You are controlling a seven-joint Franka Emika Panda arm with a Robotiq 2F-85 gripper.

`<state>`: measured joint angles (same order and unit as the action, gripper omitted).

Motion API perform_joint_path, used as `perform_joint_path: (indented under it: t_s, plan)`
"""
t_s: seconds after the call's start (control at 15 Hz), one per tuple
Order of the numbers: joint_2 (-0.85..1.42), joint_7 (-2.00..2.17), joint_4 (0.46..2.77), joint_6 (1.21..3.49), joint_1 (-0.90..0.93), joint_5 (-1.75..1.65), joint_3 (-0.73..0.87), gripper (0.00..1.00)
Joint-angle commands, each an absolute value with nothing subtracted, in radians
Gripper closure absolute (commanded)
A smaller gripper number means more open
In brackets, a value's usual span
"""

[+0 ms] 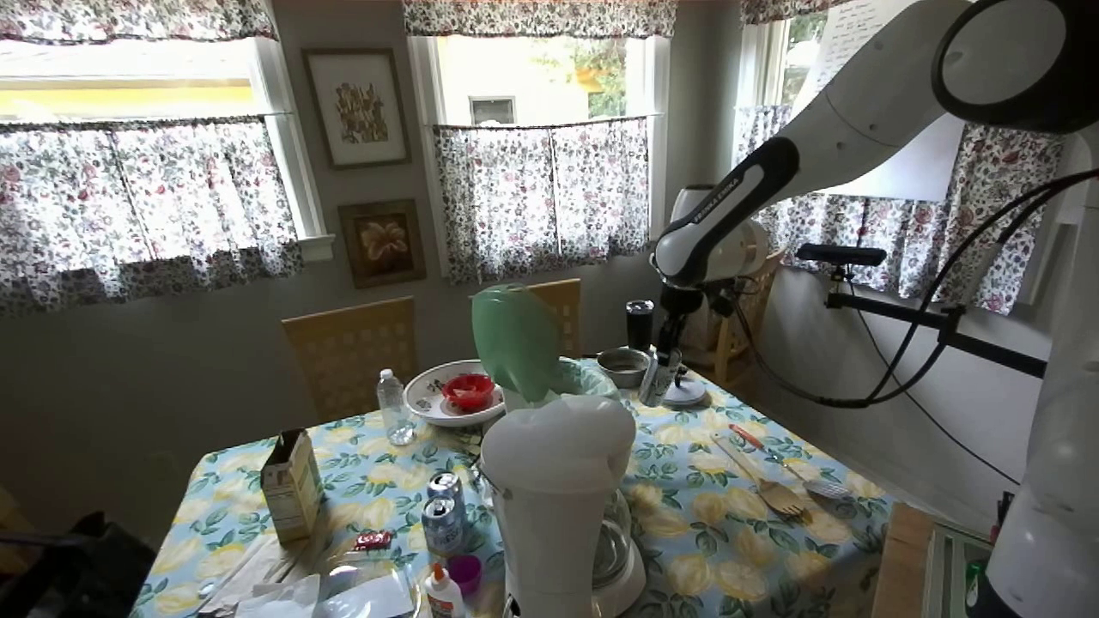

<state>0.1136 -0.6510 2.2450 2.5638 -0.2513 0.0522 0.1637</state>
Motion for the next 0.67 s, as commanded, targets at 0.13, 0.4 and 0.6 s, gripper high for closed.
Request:
perform_joint_path:
  t_s: [0.13, 0.4, 0.6]
  plan:
    - [0.096, -0.631, 2.214, 2.655, -0.244, 0.002, 0.17, 0.63]
    - [0.099, -0.644, 2.176, 2.695, -0.235, 0.016, 0.158, 0.63]
    - [0.114, -0.667, 2.129, 2.69, -0.229, 0.068, 0.133, 0.63]
